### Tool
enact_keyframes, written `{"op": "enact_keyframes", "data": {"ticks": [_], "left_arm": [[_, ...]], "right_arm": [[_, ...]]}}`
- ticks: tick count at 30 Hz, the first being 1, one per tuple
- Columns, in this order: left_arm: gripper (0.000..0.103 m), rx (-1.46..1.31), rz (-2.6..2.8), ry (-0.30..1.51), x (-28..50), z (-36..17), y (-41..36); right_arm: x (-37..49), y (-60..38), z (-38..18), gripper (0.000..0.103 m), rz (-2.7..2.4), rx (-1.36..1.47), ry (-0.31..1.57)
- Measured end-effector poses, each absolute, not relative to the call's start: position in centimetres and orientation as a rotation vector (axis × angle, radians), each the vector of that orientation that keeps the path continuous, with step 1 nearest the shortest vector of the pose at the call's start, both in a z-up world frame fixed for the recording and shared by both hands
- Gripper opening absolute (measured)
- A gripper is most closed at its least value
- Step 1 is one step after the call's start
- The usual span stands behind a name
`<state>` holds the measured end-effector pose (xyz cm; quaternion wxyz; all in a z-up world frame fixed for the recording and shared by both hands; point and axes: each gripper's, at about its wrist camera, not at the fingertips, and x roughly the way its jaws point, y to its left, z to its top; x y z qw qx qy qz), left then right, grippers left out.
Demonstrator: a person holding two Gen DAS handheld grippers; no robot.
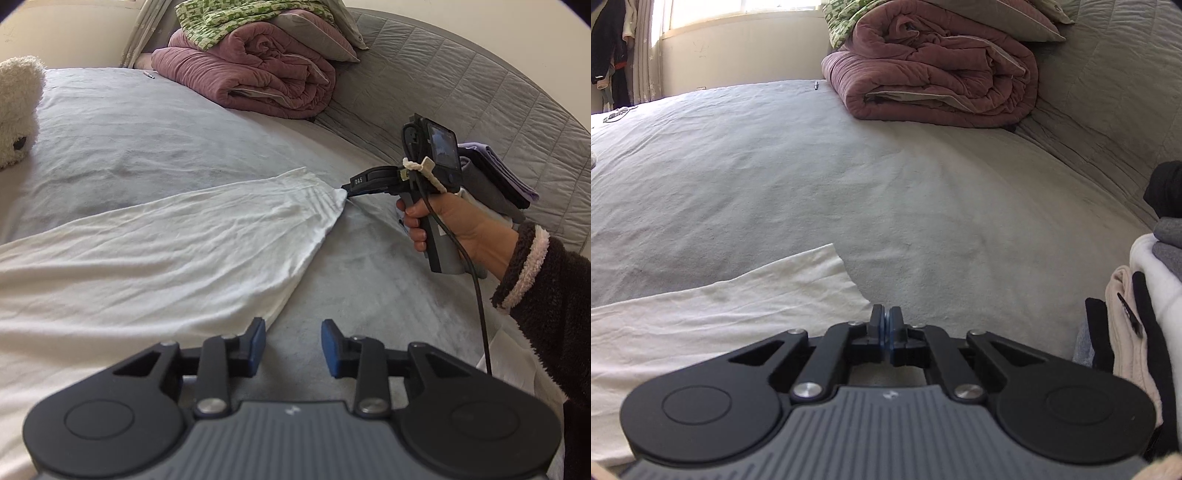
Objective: Fold clothes
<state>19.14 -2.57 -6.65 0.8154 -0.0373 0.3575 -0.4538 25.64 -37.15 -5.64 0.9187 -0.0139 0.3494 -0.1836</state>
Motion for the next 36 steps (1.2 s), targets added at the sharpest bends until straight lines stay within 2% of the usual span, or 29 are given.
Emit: {"op": "enact_keyframes", "data": {"ticks": [3, 7, 8, 17, 20, 26, 33, 36], "left_arm": [[0.043, -0.102, -0.968, 0.775, 19.2, -6.4, -2.7], [0.054, -0.124, -0.935, 0.770, 19.1, -5.4, -2.9], [0.055, -0.124, -0.919, 0.762, 19.1, -5.1, -2.9], [0.057, -0.110, -0.588, 0.775, 18.2, -2.2, -0.6], [0.057, -0.056, -0.489, 0.755, 17.3, -0.7, 3.0], [0.054, -0.022, -0.186, 0.698, 17.8, 1.3, 12.7], [0.040, -0.032, -0.006, 0.635, 17.7, -1.4, 20.2], [0.040, -0.016, 0.029, 0.593, 17.8, -3.2, 21.5]], "right_arm": [[25.4, -37.0, -5.5, 0.002, -0.404, -0.048, 0.710], [23.9, -35.4, -3.3, 0.031, -0.361, -0.023, 0.644], [23.7, -34.8, -2.7, 0.041, -0.340, -0.013, 0.638], [22.0, -27.1, -0.3, 0.047, -0.124, 0.021, 0.661], [21.8, -23.8, -0.3, 0.052, -0.039, -0.030, 0.686], [22.1, -18.7, -0.1, 0.053, 0.123, -0.039, 0.721], [23.8, -12.9, 0.2, 0.053, 0.340, -0.132, 0.723], [24.9, -10.5, -0.8, 0.053, 0.387, -0.228, 0.729]]}}
